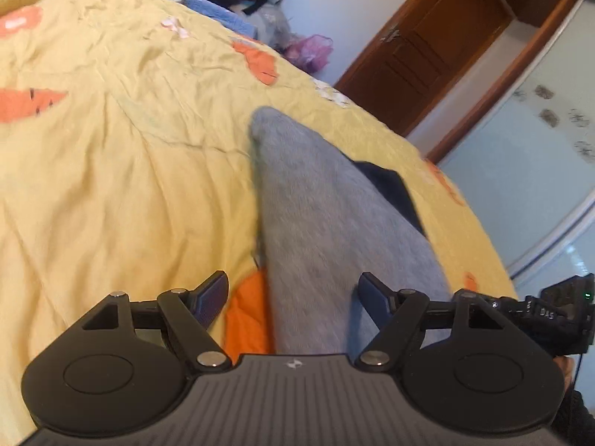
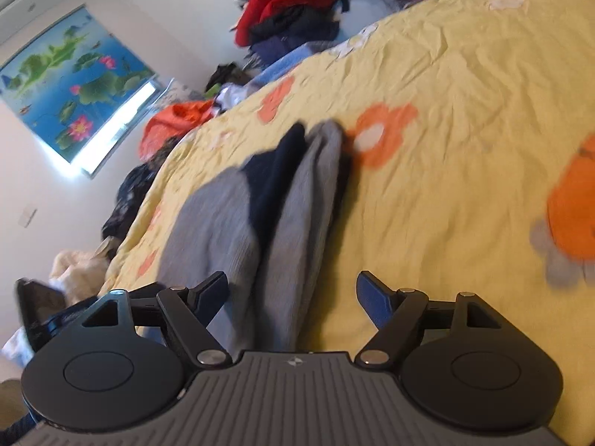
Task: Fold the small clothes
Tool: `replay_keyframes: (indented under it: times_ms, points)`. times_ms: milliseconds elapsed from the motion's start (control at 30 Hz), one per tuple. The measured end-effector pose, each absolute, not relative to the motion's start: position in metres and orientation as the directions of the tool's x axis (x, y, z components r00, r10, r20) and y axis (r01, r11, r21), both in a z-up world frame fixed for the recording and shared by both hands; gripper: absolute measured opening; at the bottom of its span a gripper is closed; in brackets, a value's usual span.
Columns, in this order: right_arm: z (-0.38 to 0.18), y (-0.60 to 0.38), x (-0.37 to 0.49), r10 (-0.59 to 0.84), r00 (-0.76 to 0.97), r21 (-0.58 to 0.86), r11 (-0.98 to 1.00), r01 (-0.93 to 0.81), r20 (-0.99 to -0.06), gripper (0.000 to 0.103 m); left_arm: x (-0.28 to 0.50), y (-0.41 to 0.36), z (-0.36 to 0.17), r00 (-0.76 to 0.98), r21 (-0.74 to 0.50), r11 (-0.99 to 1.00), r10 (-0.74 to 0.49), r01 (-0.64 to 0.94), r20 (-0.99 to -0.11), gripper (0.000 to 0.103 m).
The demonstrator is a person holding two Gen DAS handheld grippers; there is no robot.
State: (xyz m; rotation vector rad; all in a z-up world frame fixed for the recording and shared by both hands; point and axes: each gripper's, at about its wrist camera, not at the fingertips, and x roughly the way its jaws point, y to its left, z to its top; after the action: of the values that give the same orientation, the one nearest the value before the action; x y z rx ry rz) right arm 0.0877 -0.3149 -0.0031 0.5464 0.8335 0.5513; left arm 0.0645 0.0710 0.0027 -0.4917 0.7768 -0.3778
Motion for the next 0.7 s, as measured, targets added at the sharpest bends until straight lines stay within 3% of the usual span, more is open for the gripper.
replay_keyframes:
  times_ms: [167, 233, 267, 300, 400, 633, 700]
  points:
    - [-0.005, -0.299, 0.059, 0.724, 0.453, 0.696, 0.667, -0.267, -0.52, 0.078, 0.054, 0.051, -0.003, 0.534, -0.645, 0.723, -0.658, 0.249, -0.531, 0.077]
    - [-0.005, -0.289, 0.054, 0.717, 0.459, 0.675, 0.679, -0.289, -0.524, 0.062, 0.054, 0.046, 0.0, 0.533, -0.622, 0.743, -0.64, 0.248, -0.553, 0.07]
    - [-0.006, -0.287, 0.053, 0.709, 0.453, 0.672, 0.688, -0.275, -0.54, 0.034, 0.056, 0.045, 0.001, 0.53, -0.609, 0.757, -0.625, 0.235, -0.573, 0.058]
    - [-0.009, -0.284, 0.056, 0.703, 0.436, 0.669, 0.697, -0.259, -0.563, 0.026, 0.06, 0.044, 0.001, 0.517, -0.586, 0.782, -0.599, 0.213, -0.611, 0.023]
    - [-0.009, -0.285, 0.052, 0.708, 0.437, 0.664, 0.693, -0.279, -0.555, 0.025, 0.059, 0.048, 0.006, 0.509, -0.559, 0.804, -0.574, 0.202, -0.642, 0.015]
    - [0.022, -0.289, 0.006, 0.749, 0.386, 0.636, 0.662, -0.396, -0.539, 0.025, -0.002, 0.046, 0.027, 0.493, -0.439, 0.84, -0.542, 0.318, -0.68, 0.014]
    - [0.012, -0.289, -0.002, 0.711, 0.377, 0.606, 0.703, -0.372, -0.594, 0.042, -0.012, 0.047, 0.021, 0.513, -0.386, 0.867, -0.498, 0.316, -0.7, 0.019]
